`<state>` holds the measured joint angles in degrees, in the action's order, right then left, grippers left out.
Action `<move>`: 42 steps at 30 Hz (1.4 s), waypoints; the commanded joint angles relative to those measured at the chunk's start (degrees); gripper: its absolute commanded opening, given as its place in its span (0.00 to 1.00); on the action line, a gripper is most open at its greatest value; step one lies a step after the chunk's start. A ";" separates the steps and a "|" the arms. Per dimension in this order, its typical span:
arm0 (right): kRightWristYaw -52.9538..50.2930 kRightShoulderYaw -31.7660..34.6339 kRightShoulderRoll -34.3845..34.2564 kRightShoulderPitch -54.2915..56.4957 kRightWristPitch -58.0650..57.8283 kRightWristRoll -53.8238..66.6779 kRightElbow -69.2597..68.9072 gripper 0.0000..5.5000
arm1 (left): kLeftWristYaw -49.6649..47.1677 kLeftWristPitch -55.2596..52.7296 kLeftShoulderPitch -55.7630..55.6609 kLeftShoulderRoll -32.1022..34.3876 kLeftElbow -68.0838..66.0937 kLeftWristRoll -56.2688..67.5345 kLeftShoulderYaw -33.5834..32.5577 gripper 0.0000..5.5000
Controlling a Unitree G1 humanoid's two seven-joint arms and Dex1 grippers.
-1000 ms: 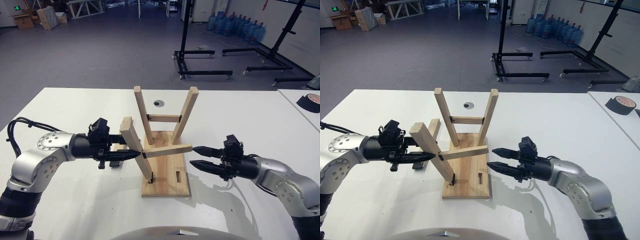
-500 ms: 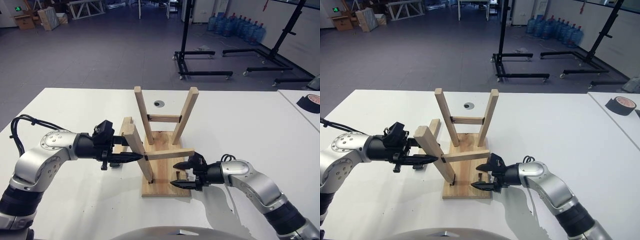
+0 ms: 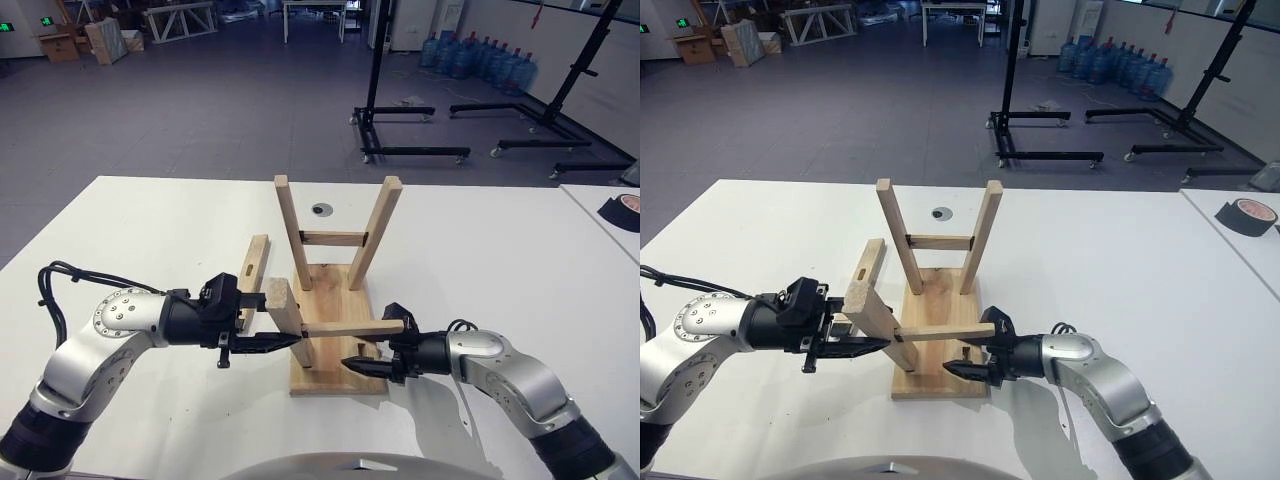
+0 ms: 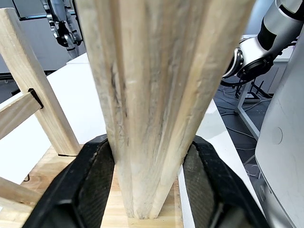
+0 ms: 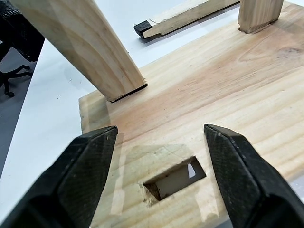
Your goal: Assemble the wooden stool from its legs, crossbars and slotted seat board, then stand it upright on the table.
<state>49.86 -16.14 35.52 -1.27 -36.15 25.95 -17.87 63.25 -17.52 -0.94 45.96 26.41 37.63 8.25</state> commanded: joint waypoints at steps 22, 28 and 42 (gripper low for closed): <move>-8.57 8.86 -0.92 -7.25 -5.04 3.09 -1.23 0.61 | -24.01 -18.72 6.38 -1.94 -2.79 -11.79 -7.37 0.66; -7.13 15.45 -1.69 -8.45 -2.82 6.81 -0.41 0.61 | -39.91 -25.23 -0.48 -13.27 -4.79 -13.34 -10.70 0.66; -2.59 18.90 -1.41 -8.37 1.57 6.65 3.34 0.61 | -49.07 -22.73 -7.62 -24.25 -22.19 -22.17 -7.99 0.66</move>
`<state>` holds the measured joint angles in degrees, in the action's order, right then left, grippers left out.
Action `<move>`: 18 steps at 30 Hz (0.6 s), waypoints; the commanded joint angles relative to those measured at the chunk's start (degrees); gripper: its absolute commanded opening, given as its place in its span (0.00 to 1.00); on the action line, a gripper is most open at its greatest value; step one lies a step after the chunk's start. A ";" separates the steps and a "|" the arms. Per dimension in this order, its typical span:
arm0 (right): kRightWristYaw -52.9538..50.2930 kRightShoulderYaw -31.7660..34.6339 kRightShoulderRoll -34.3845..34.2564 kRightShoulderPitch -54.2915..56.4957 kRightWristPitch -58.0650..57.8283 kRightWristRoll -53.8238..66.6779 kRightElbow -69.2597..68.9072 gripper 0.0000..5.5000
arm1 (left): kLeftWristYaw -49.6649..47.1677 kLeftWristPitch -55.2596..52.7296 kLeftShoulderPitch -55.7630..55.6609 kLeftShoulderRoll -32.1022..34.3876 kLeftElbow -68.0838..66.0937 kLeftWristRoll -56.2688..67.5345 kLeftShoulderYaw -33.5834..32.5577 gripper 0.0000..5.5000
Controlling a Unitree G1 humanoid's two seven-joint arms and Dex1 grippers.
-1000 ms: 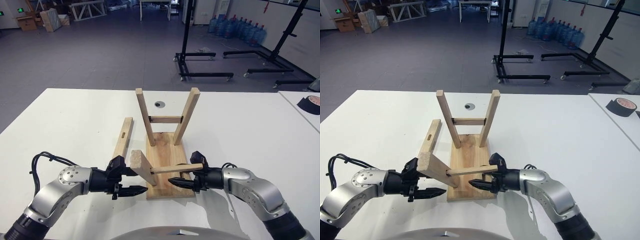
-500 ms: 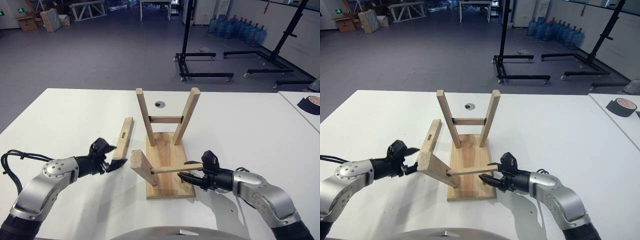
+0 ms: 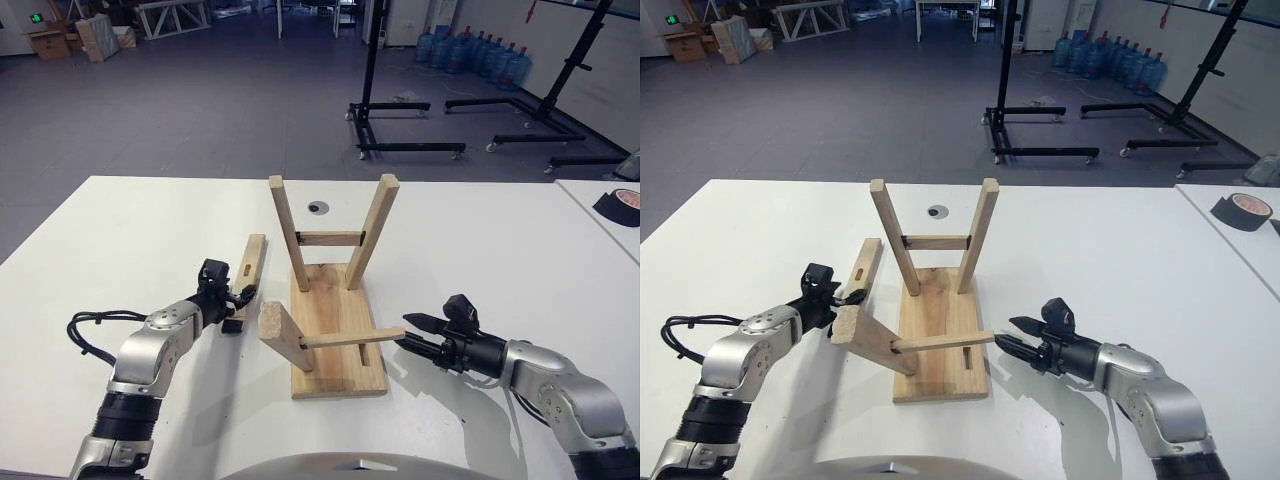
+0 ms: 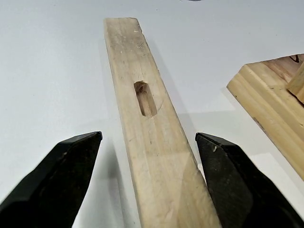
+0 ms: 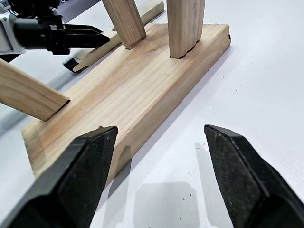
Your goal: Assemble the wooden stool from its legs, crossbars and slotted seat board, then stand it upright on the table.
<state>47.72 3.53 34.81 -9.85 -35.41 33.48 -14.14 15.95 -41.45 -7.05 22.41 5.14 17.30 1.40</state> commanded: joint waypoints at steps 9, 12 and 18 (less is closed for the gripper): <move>-1.61 -2.02 -1.72 -0.68 1.47 -1.99 -0.94 0.61 | -3.17 1.35 -1.04 -4.14 -0.96 -3.73 -0.95 0.66; -2.00 -2.66 -2.14 -0.83 1.83 -2.90 -0.68 0.61 | -3.14 0.64 -1.58 -5.16 -0.67 -3.41 -1.20 0.66; -1.97 -4.30 -2.10 -1.87 3.03 -4.43 -1.56 0.61 | -1.79 -5.11 -0.30 -5.54 -1.84 -2.71 -1.00 0.66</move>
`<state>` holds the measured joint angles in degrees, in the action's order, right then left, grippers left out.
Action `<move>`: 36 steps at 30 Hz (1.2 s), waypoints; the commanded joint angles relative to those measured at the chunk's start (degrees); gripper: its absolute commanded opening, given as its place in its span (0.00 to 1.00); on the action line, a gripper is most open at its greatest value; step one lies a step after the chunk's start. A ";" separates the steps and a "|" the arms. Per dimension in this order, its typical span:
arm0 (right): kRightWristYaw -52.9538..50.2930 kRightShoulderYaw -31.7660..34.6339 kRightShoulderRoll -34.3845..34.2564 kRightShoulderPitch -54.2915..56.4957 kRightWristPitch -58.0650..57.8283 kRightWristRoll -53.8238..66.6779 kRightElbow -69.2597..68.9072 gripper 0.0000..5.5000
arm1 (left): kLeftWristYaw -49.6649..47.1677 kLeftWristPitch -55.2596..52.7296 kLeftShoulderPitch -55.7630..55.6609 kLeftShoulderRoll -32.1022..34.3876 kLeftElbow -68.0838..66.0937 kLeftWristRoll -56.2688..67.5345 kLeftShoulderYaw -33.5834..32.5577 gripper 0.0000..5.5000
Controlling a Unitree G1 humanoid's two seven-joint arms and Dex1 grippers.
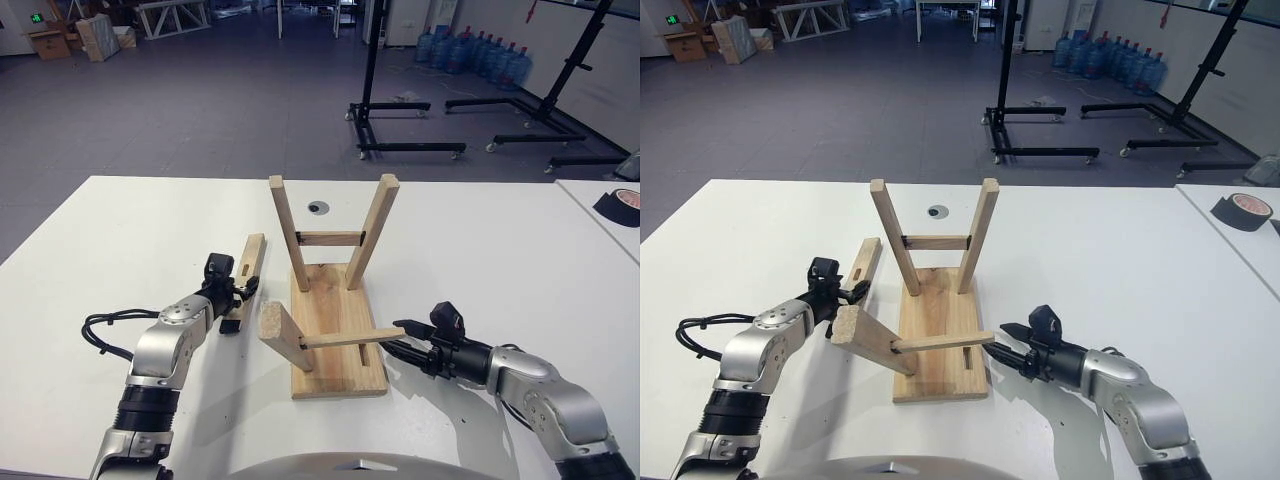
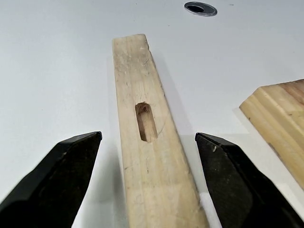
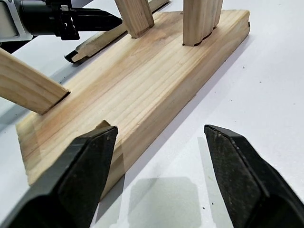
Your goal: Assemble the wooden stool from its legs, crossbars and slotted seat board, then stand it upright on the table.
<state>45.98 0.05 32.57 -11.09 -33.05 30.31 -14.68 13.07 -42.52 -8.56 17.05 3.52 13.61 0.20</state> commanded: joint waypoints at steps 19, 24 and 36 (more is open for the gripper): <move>0.09 0.30 0.37 1.17 0.67 -0.91 -0.72 0.61 | -1.76 6.00 6.69 -0.99 1.31 -5.03 -0.18 0.37; 0.13 0.48 -0.29 2.17 1.11 -0.97 0.01 0.61 | -1.34 12.86 6.32 -0.53 2.99 -7.25 -0.10 0.37; 2.10 11.50 -4.60 13.21 -8.03 21.86 -1.08 0.61 | 23.76 19.81 5.98 4.54 10.64 24.45 -16.81 0.37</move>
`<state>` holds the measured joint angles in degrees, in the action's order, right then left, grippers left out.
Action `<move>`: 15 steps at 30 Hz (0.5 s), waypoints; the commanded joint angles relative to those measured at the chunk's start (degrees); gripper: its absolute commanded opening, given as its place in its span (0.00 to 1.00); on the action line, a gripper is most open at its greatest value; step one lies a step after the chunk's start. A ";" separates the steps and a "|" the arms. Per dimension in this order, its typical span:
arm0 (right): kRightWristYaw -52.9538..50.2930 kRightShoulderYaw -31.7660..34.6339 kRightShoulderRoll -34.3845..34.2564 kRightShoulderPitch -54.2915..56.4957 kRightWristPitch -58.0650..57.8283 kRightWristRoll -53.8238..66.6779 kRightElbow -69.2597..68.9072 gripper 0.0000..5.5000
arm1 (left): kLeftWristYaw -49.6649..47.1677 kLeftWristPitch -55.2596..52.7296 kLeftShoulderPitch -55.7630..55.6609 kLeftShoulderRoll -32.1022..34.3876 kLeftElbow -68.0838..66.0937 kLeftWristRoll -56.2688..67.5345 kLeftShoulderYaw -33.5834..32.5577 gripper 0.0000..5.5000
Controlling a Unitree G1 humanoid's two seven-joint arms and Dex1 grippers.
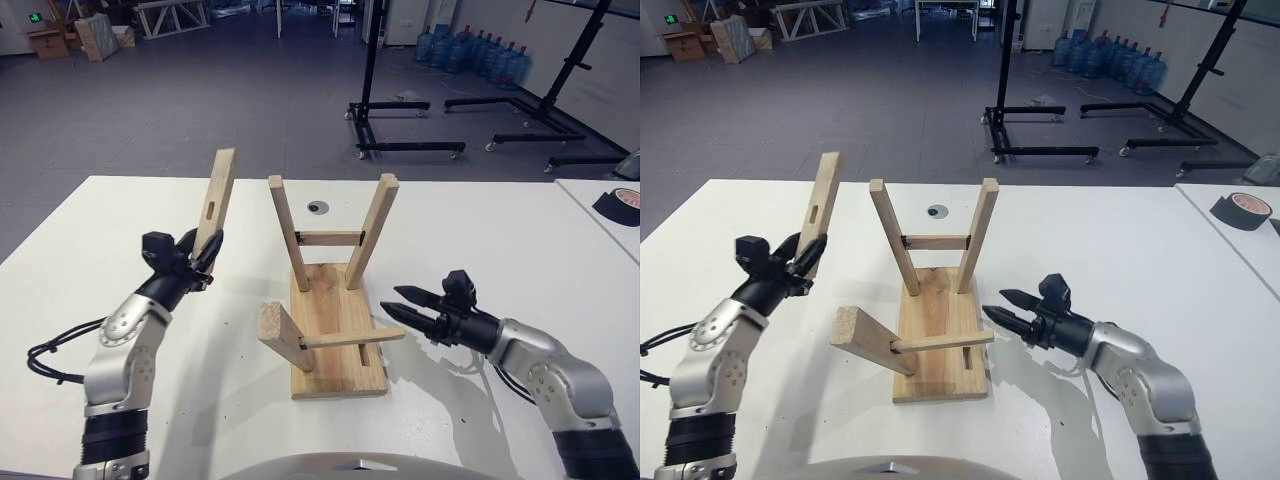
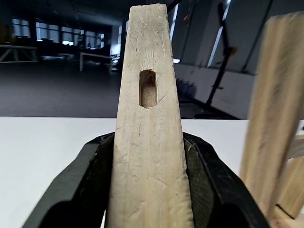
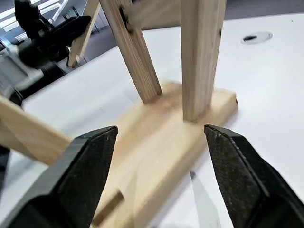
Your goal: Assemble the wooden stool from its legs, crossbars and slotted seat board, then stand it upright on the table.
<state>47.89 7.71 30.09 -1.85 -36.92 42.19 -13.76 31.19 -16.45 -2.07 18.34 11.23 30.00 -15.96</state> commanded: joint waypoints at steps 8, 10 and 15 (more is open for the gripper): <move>-4.11 -0.95 -9.38 10.77 -8.88 21.11 -4.98 0.61 | 17.18 -21.24 5.43 9.35 10.82 20.02 8.16 0.37; -4.46 -2.86 -10.61 11.61 -8.56 20.13 -4.20 0.61 | 18.23 -22.01 5.48 9.74 11.65 20.62 8.98 0.37; -4.63 -5.49 -12.91 12.81 -8.00 18.73 -2.54 0.61 | 21.54 -22.98 6.52 10.94 13.83 23.88 9.14 0.37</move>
<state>43.65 2.75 17.70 9.62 -45.09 61.75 -16.96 51.27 -38.57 4.05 28.08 23.62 52.31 -7.17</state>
